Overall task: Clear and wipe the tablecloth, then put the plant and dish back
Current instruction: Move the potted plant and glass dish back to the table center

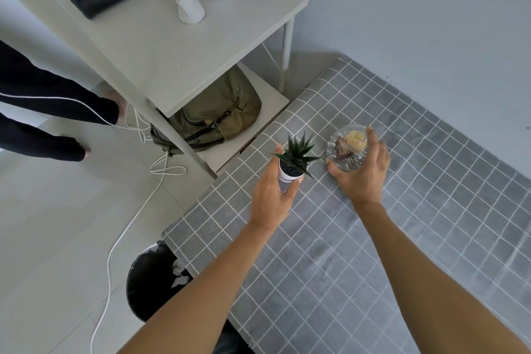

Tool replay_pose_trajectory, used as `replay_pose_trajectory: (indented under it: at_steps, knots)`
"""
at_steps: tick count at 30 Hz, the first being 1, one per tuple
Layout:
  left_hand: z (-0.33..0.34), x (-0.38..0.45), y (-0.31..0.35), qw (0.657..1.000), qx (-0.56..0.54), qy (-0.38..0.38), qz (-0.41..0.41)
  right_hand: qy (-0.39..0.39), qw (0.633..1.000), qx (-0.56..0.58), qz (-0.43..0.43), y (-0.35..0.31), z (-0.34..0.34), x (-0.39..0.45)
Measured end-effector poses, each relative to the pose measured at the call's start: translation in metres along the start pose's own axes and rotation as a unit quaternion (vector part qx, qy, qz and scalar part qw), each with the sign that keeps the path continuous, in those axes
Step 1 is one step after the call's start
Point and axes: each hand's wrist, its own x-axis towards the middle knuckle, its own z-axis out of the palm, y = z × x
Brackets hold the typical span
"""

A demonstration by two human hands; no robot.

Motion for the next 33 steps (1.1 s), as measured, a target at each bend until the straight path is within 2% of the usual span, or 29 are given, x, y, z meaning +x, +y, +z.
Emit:
replay_pose_trajectory:
  at_steps: [7, 15, 22, 33]
  knots:
    - [0.021, -0.014, 0.025, 0.998, 0.02, -0.047, 0.043, 0.021, 0.998, -0.014, 0.057, 0.02, -0.053, -0.058]
    - [0.068, -0.048, 0.062, 0.992, 0.036, -0.094, 0.077, 0.134, 0.98, -0.031, 0.142, 0.054, -0.139, -0.114]
    - [0.115, -0.077, 0.101, 0.986, 0.043, -0.129, 0.094, 0.197, 0.951, -0.061, 0.228, 0.096, -0.211, -0.162]
    - [0.202, -0.116, 0.149, 0.979, 0.012, -0.173, 0.111, 0.225, 0.933, -0.054, 0.274, 0.156, -0.252, -0.185]
